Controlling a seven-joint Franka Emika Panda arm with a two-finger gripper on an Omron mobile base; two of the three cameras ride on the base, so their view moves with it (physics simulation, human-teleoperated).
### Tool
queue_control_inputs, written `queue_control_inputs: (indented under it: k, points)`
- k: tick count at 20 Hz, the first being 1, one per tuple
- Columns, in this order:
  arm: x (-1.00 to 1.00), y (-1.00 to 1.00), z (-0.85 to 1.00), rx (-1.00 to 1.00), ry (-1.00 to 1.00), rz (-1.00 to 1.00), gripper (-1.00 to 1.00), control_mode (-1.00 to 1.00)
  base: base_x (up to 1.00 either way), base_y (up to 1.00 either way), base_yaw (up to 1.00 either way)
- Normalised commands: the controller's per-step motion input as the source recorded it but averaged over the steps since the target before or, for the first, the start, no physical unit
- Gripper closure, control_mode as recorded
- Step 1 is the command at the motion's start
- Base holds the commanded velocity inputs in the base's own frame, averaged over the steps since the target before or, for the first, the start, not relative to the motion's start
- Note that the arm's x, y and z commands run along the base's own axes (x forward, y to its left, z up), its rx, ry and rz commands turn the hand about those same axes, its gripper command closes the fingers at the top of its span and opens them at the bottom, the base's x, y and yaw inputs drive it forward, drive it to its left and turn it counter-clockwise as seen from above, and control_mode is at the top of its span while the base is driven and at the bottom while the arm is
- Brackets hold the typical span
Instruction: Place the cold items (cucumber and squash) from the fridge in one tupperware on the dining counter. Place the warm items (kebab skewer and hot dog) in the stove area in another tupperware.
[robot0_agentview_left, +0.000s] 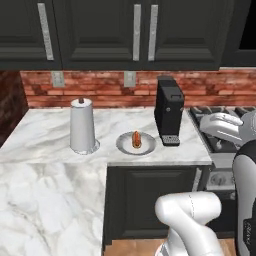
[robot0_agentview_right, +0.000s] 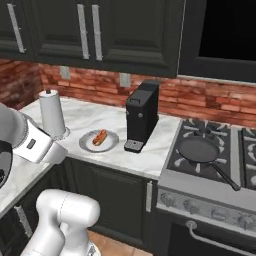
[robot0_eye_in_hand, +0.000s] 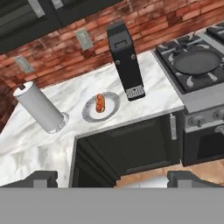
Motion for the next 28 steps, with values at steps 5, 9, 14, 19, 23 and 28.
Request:
queue_control_inputs:
  k: [5,9,14,19,23,28]
  points:
    - [0.0,0.0,0.0,0.0,0.0,0.0,-1.0,1.0,0.67,0.11,0.37]
    - [0.0,0.0,0.0,0.0,0.0,0.0,-1.0,1.0,0.56,0.21,0.19]
    - [0.0,0.0,0.0,0.0,0.0,0.0,-1.0,1.0,0.47,0.23,-0.02]
    - [0.0,0.0,0.0,0.0,0.0,0.0,-1.0,1.0,0.27,0.12,-0.01]
    - [0.01,0.0,-0.05,0.0,0.02,-0.01,-1.0,-1.0,0.03,0.04,0.0]
    - [0.28,0.0,-0.39,-0.04,0.44,-0.04,-1.0,-1.0,0.0,0.0,0.0]
